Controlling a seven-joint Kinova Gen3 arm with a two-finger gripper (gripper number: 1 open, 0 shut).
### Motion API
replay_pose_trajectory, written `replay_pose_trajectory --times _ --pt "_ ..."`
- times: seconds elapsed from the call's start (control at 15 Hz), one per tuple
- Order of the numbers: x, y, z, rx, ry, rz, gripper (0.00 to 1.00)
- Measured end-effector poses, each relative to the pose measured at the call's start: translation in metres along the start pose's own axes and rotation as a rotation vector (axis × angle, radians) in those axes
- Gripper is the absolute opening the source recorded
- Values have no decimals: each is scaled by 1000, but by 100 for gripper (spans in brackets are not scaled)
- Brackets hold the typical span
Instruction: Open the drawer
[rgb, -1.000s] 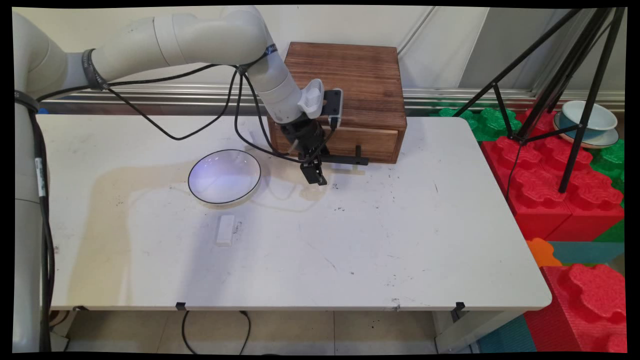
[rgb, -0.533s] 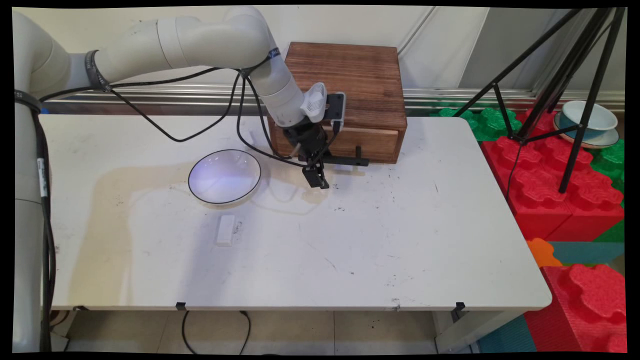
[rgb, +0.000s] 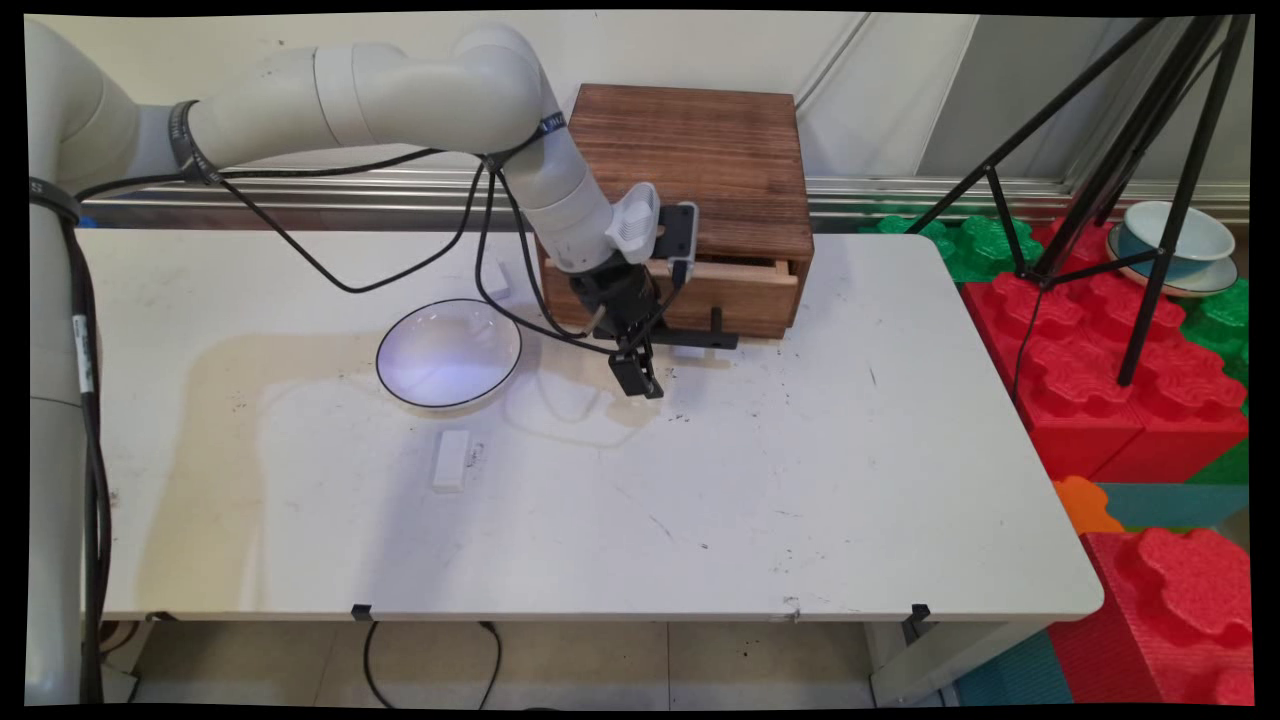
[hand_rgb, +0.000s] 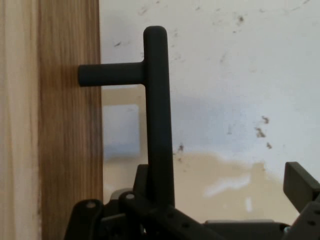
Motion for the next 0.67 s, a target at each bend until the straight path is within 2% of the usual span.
replay_pose_trajectory --times 0.67 --pt "4 37 1 -39 11 -3 100"
